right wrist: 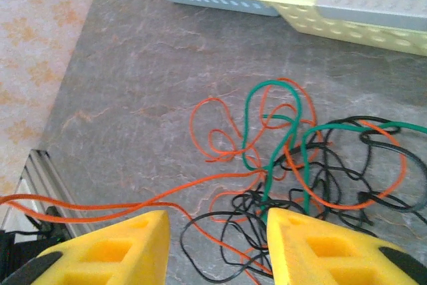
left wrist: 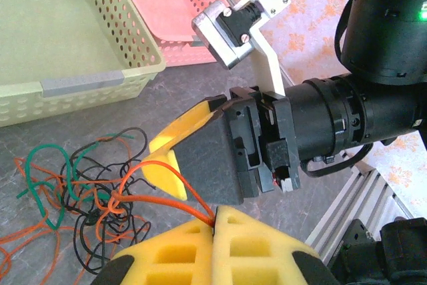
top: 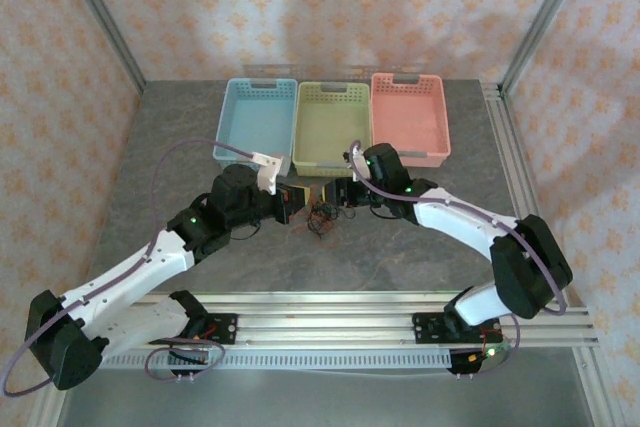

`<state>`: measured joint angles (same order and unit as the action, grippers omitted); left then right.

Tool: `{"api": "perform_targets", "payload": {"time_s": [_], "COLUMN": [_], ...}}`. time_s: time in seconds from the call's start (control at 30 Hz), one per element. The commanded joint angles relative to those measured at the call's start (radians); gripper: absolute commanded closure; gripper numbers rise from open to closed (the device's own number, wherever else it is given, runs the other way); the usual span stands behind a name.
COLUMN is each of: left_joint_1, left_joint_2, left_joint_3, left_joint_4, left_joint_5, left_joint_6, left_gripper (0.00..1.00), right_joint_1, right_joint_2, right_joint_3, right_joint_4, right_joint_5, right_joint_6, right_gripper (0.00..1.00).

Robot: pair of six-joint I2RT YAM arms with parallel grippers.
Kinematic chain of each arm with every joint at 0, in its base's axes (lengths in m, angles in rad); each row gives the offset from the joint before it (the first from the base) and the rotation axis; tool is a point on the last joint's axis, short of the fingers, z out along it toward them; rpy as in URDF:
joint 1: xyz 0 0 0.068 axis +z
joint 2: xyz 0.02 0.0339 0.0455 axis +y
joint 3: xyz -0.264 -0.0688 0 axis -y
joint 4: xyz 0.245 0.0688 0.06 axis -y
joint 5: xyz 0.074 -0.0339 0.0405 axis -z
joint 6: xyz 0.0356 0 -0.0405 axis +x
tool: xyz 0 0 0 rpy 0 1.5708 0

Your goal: Untangle the cables

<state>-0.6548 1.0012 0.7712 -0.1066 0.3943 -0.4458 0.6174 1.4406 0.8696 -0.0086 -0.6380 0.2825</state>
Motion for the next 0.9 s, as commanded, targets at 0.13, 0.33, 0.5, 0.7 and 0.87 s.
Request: {"api": "perform_targets", "payload": {"time_s": [0.13,0.33,0.5,0.7,0.87], "left_joint_1": [-0.003,-0.004,-0.003,-0.004,-0.005], "left_joint_2": [-0.022,-0.035,-0.026,-0.032,-0.012], "left_joint_3": [-0.01,-0.019,-0.018,-0.02,-0.015], "left_joint_4": [0.03,0.035,0.037,0.032,0.033], "left_joint_5": [-0.008,-0.017,-0.011,-0.014,-0.004], "left_joint_6": [0.007,0.003,0.002,0.006,0.003], "left_gripper": [1.0,1.0,1.0,1.0,1.0], "right_joint_1": [0.013,0.015,0.021,0.049,0.09], "right_joint_2": [-0.143,-0.163,-0.13,-0.083,-0.079], "right_joint_3": [-0.068,-0.115,-0.253,-0.302,-0.314], "right_joint_4": [0.252,0.414,0.784,0.906,0.895], "right_joint_5": [-0.021,-0.103,-0.183,-0.191,-0.147], "right_joint_6": [-0.072,-0.225,-0.298,-0.366,-0.44], "right_gripper": [0.57,0.54,0.44,0.43,0.42]}}
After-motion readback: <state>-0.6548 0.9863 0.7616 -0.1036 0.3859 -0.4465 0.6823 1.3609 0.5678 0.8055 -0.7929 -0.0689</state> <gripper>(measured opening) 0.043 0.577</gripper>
